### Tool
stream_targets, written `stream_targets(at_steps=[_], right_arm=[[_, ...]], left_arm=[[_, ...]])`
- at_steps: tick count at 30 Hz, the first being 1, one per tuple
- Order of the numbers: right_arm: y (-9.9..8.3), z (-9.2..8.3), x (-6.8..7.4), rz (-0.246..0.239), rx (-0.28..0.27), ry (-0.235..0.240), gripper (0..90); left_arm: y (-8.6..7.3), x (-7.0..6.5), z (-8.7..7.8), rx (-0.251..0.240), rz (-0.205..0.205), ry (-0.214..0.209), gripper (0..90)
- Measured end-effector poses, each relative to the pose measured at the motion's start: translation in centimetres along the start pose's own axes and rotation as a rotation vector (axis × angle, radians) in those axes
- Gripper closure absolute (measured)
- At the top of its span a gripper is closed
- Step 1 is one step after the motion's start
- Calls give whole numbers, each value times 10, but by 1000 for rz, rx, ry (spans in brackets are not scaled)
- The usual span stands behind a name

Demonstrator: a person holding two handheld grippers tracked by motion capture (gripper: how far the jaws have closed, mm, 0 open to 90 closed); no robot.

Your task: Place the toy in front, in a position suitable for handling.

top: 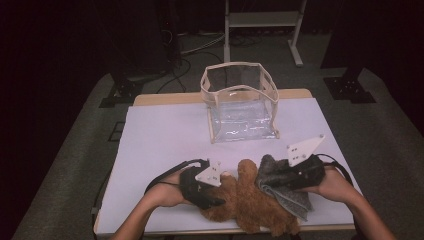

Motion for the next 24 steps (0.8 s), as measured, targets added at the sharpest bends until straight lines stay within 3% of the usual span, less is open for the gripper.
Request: stream_targets(at_steps=[2, 6, 8, 15, 18, 21, 24], right_arm=[[2, 1, 3, -7, 6, 5, 746], [-12, -11, 2, 43, -10, -9, 746], [-12, -13, 1, 45, -17, -16, 747], [27, -3, -1, -34, -84, -11, 747], [27, 6, 1, -49, -35, -9, 747], [10, 12, 2, -21, 32, 1, 748], [6, 8, 1, 0, 0, 2, 747]], left_arm=[[2, 1, 1, -1, 0, -2, 465], [3, 2, 3, -27, -23, -16, 466], [5, 3, 4, -26, -24, -16, 466], [16, 2, 11, -29, -18, -19, 465], [17, 1, 13, -33, -13, -18, 465], [15, 0, 12, -41, -15, -17, 465], [15, 1, 13, -50, -24, -24, 465]])
Point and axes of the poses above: each handheld gripper's, and its own axes: z roughly forward along the jaws, y roughly out of its top, x roughly to its left, the point moved 6 cm from there along z, roughly forward along the jaws, and after that the axes turned 14 degrees about -z, right-handed, at the moved point
